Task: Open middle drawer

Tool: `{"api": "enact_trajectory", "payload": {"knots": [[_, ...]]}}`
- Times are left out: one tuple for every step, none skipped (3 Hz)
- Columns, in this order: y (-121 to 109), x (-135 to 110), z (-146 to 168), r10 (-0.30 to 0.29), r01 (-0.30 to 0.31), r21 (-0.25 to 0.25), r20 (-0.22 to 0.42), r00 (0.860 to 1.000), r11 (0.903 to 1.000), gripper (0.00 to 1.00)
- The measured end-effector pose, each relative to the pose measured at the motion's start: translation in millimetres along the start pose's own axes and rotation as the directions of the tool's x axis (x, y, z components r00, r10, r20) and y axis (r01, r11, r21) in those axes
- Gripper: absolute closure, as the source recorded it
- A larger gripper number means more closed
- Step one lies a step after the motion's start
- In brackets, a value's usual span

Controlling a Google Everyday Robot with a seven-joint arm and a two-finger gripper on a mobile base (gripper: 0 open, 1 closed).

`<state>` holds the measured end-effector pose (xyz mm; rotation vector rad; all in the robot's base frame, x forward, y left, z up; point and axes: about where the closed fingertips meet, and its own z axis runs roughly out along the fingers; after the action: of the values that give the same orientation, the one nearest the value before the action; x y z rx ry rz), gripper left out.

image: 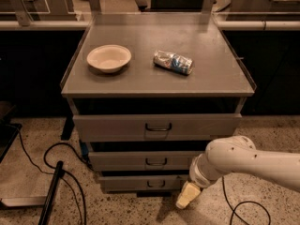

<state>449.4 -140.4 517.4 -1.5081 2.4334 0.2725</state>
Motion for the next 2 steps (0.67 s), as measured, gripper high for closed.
{"api": "enact_trajectory", "payload": {"knots": [[-49.0,7.2,27.0,0.027,-0.03,0.038,0.068,0.997,0.9988,0.0],[-47.5,7.2,28.2,0.024,-0.027,0.042,0.066,0.998,0.9987,0.0]]}}
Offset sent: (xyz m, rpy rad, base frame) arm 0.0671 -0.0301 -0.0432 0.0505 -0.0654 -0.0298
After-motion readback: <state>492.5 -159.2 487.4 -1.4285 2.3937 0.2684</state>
